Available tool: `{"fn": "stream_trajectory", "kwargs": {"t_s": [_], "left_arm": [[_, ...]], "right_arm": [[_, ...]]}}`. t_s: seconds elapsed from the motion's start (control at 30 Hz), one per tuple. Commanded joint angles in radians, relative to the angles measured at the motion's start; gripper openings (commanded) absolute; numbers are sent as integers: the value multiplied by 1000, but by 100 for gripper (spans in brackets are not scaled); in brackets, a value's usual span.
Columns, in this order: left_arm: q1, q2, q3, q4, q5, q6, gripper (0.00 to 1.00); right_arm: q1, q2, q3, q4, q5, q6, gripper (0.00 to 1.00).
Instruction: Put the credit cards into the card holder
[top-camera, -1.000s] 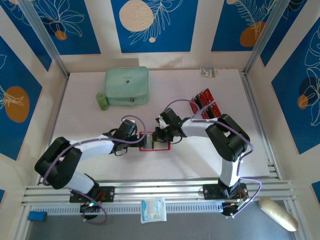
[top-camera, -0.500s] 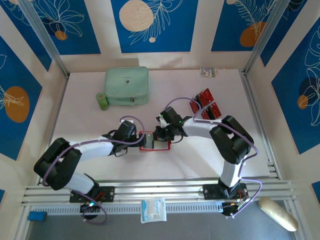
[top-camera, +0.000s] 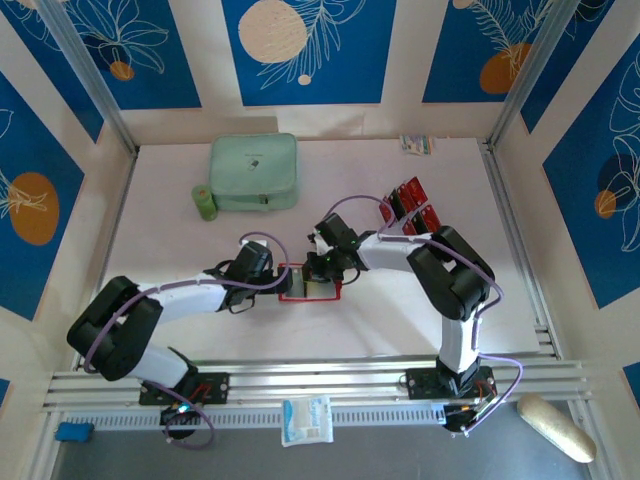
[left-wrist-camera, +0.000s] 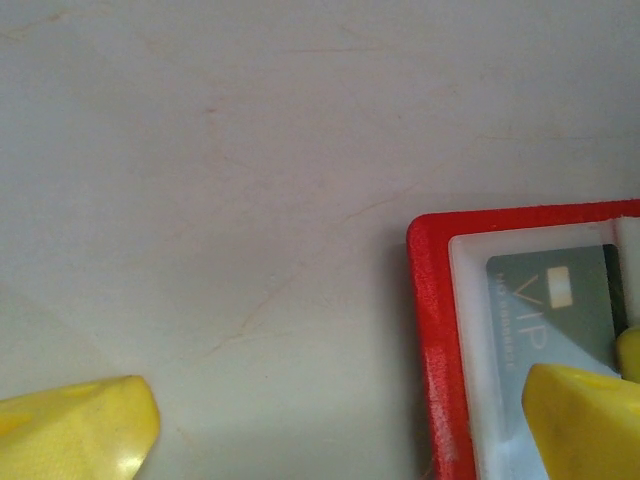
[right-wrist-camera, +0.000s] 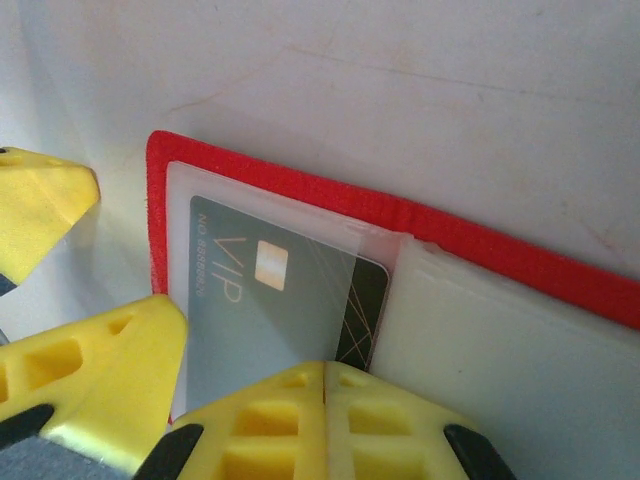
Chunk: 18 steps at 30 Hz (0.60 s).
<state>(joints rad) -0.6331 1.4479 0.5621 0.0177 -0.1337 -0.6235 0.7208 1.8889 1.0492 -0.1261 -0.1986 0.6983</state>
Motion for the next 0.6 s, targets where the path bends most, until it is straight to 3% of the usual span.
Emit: {"fn": "stream_trajectory", "kwargs": {"t_s": [0.0,0.57], "left_arm": [[9,26,-27,-104,38,-32,100],[11,22,-76,-163,-43,-111,100]], "right_arm": [[11,19,13,-11,-19,1,0],[9,-65,8,-26,-5,8,0]]}}
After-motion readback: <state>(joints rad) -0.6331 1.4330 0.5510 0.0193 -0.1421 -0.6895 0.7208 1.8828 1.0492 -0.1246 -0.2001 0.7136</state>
